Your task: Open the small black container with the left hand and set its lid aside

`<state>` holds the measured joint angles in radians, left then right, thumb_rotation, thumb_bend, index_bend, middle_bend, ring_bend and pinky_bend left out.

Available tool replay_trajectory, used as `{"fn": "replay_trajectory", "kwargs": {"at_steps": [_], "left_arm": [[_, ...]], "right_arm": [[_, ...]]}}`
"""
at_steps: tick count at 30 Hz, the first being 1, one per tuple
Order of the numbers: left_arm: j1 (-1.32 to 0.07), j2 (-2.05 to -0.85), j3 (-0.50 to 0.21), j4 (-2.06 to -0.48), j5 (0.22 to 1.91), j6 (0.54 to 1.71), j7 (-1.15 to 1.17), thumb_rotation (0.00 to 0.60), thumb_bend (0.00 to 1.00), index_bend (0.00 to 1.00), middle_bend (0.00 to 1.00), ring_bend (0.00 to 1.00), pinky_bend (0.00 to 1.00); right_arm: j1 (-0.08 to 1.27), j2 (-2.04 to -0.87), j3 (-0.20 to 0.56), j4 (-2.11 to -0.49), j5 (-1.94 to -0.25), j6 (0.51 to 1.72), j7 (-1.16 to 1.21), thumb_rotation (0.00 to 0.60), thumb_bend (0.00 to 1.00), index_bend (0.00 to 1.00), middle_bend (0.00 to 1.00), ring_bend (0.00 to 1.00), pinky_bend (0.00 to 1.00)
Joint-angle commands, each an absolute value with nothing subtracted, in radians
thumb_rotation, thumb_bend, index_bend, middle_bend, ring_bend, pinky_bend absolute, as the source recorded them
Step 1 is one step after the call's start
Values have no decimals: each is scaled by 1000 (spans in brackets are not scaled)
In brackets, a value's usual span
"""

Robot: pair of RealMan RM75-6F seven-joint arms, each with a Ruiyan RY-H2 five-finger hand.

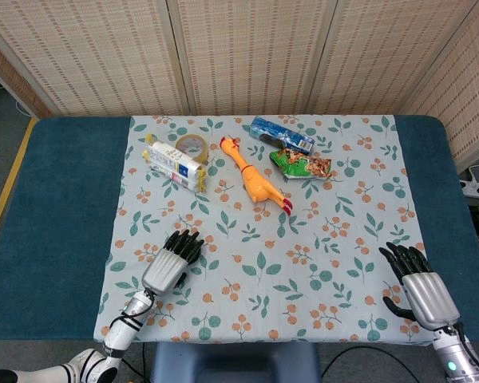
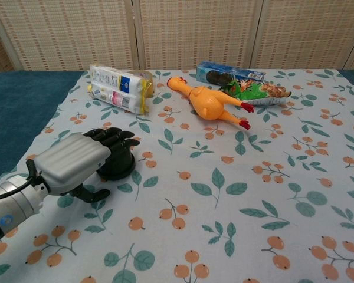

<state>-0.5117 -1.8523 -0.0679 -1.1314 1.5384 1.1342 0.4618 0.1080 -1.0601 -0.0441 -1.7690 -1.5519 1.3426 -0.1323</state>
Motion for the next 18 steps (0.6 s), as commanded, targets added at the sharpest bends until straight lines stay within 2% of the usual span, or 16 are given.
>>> {"fn": "replay_trajectory", "kwargs": {"at_steps": [1,18], "left_arm": [[-518,-1859,-71,-1117,1530,1130,446,600,286,0,0,0,144],[-551,-1893,-88,-1031,1472,1092,418,600,288,0,0,0,190]], "right_arm": [[108,-1061,-44,-1769,-1551,1342,-133,600,201,0,0,0,0],[110,-1061,-41,-1769,-1544,1337,-135,600,201,0,0,0,0]]}}
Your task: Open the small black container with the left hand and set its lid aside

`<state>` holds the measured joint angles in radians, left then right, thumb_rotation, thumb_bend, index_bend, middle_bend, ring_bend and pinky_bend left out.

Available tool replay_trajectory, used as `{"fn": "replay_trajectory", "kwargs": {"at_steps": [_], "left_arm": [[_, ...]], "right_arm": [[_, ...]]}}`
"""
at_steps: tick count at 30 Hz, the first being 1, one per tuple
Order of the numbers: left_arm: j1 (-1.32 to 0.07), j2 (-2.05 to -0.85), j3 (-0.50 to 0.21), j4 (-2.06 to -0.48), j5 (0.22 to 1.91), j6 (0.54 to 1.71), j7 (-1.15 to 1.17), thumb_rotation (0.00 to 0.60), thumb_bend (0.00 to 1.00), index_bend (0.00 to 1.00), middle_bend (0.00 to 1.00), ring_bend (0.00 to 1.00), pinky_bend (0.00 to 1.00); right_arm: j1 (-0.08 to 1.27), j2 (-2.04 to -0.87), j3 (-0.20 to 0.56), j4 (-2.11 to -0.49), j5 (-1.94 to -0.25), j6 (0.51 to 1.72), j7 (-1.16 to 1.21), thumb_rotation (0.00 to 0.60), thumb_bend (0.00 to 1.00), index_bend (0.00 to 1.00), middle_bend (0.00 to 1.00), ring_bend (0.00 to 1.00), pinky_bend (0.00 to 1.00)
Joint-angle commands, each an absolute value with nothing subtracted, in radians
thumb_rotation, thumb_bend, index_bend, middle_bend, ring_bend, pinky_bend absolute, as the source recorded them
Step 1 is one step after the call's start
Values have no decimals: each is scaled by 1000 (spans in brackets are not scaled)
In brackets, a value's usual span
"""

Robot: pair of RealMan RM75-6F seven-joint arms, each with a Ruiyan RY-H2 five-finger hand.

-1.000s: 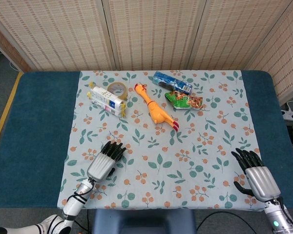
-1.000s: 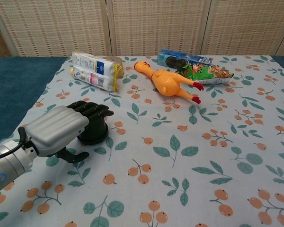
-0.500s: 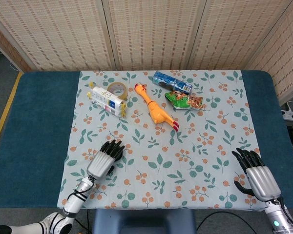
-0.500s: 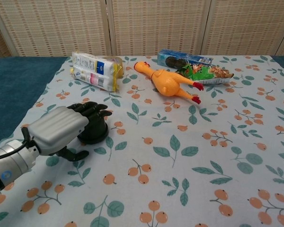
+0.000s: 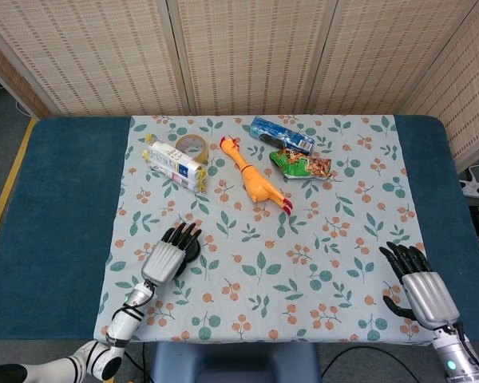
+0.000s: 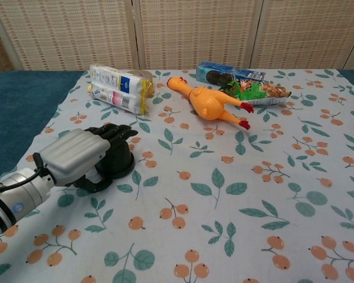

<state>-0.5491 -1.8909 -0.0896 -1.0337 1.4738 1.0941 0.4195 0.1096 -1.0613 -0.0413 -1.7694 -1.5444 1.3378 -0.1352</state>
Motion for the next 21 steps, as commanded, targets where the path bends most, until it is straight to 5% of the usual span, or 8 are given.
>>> {"fn": "replay_trajectory", "kwargs": {"at_steps": [1,8,21], "left_arm": [[-553,-1894,-87,-1027,1470,1089,416,600,288,0,0,0,190],[-575,-1872,-96,-1048,1426,1010,351,600,299,0,9,1,196],[-629,-1765,-126,-1150,1334,865,230,600,357,94,201,162,348]], "right_arm": [[110,-1061,-42,-1770,-1544,1337,-136,600,201,0,0,0,0],[110,-1061,-41,-1770,-1543,1337,-132,600,201,0,0,0,0],[112,-1064,-42,-1771,-1540,1331,-139,600,202,0,0,0,0]]}}
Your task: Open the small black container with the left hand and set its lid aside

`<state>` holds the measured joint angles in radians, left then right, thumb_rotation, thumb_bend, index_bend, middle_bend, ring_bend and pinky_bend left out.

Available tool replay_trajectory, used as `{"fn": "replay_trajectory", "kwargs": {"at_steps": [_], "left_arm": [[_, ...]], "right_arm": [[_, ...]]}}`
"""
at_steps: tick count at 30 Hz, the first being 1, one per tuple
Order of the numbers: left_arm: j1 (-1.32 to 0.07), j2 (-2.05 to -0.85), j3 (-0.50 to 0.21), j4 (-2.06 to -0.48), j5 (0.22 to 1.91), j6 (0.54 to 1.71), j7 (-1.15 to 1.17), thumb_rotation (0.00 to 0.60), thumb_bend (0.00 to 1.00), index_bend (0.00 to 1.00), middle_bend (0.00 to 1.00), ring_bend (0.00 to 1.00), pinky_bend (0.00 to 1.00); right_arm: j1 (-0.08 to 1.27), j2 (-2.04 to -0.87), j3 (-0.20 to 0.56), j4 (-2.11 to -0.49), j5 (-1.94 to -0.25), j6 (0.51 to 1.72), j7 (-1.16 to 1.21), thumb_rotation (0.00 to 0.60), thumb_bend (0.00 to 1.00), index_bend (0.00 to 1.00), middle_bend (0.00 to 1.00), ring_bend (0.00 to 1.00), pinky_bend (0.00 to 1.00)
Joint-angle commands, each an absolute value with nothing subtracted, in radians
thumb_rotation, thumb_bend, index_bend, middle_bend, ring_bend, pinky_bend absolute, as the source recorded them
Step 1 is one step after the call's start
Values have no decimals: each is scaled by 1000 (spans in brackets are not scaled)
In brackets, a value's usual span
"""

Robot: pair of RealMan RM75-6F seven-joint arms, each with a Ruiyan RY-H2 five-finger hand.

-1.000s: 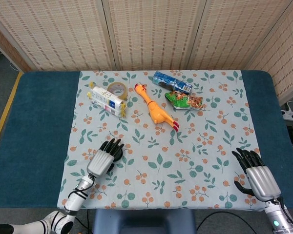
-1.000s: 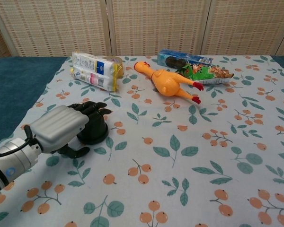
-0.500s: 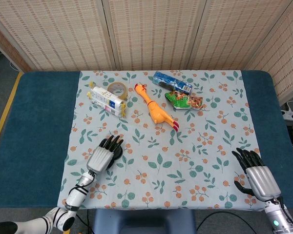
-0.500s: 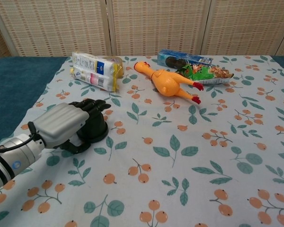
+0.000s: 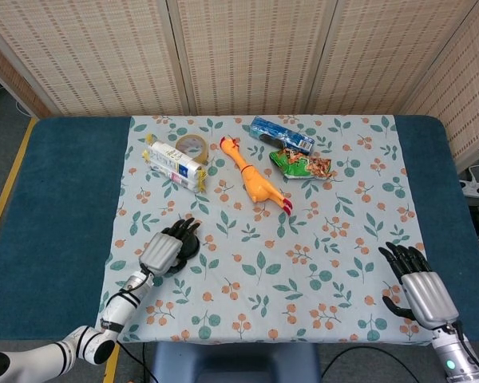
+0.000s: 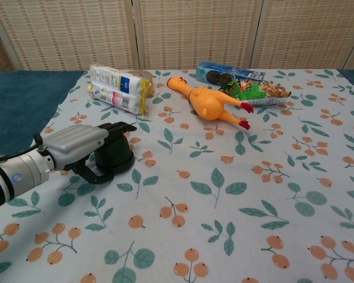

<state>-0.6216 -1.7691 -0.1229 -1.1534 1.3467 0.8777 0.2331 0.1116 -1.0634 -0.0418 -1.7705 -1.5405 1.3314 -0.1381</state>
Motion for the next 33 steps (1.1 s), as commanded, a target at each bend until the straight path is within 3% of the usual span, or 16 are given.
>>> {"fn": "replay_trajectory", "kwargs": {"at_steps": [1,11,19,24,33], "left_arm": [[-633,-1764,-127,-1145,1327,858,227,600,358,97,206,167,353],[-639,-1785,-118,-1102,1329,881,193,600,391,150,260,217,416],[-629,-1816,-107,-1056,1352,935,178,600,635,323,441,381,565],[-604,-1888,-100,-960,1402,1066,179,600,813,490,609,520,685],[-593,-1966,-79,-808,1477,1185,109,600,843,521,659,562,723]], "right_arm": [[112,-1064,-42,-1771,-1540,1331,-140,600,201,0,0,0,0],[114,-1065,-42,-1772,-1535,1325,-144,600,201,0,0,0,0],[116,-1064,-42,-1773,-1531,1320,-146,600,201,0,0,0,0],[116,-1062,-43,-1776,-1531,1319,-145,600,201,0,0,0,0],[117,-1058,-45,-1777,-1534,1316,-140,600,201,0,0,0,0]]}}
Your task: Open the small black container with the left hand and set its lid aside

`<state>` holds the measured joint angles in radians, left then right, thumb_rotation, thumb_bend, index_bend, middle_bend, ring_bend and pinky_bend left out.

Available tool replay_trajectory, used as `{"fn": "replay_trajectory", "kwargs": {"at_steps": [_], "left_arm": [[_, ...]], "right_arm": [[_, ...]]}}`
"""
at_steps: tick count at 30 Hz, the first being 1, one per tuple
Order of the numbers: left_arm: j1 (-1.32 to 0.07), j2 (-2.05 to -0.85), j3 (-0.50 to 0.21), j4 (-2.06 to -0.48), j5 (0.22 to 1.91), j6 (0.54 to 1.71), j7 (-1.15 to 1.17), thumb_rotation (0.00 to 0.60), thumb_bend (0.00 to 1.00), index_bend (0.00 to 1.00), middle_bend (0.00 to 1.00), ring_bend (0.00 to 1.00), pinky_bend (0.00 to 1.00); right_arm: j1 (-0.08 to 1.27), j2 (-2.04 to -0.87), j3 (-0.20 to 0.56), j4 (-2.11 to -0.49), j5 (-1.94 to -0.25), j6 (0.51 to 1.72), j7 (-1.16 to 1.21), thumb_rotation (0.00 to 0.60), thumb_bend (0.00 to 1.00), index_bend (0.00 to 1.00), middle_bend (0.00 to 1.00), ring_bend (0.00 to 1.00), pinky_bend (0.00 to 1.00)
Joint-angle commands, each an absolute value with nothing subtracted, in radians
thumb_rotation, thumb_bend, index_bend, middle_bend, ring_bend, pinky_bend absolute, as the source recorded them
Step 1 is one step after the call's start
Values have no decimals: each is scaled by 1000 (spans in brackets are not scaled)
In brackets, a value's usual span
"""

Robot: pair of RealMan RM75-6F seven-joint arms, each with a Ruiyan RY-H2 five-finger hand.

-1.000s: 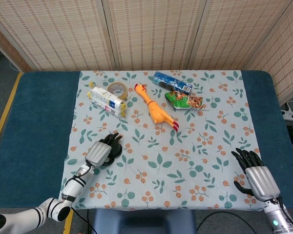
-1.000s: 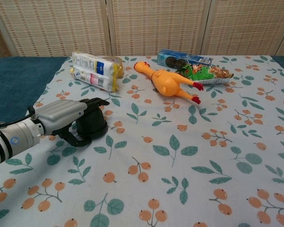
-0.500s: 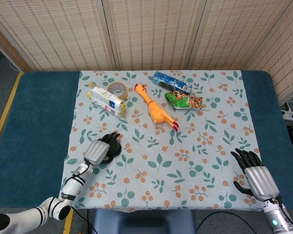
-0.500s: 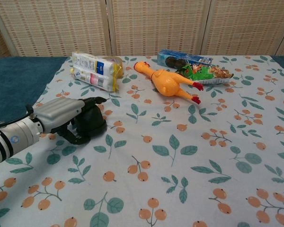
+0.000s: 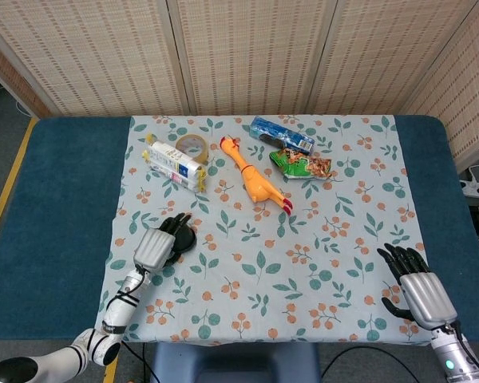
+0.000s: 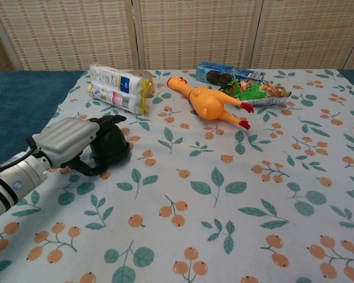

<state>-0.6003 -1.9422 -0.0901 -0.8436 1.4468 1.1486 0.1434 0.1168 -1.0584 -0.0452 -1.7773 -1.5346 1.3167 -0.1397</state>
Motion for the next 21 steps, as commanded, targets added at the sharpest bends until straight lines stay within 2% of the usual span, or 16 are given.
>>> {"fn": "replay_trajectory", "kwargs": {"at_steps": [1,16,19,21], "left_arm": [[-592,-1970,-76,-798,1485,1198,99,600,843,522,660,562,724],[-580,-1986,-80,-720,1525,1300,-8,600,845,526,666,565,723],[-568,-1977,-97,-758,1515,1325,-96,600,844,527,667,566,723],[-551,-1956,-129,-837,1484,1337,-227,600,840,528,667,566,723]], "right_arm": [[117,-1059,-45,-1777,-1534,1315,-140,600,202,0,0,0,0],[118,-1062,-47,-1777,-1535,1313,-146,600,201,0,0,0,0],[119,-1062,-47,-1777,-1536,1314,-147,600,201,0,0,0,0],[118,-1062,-46,-1777,-1536,1317,-146,600,201,0,0,0,0]]}}
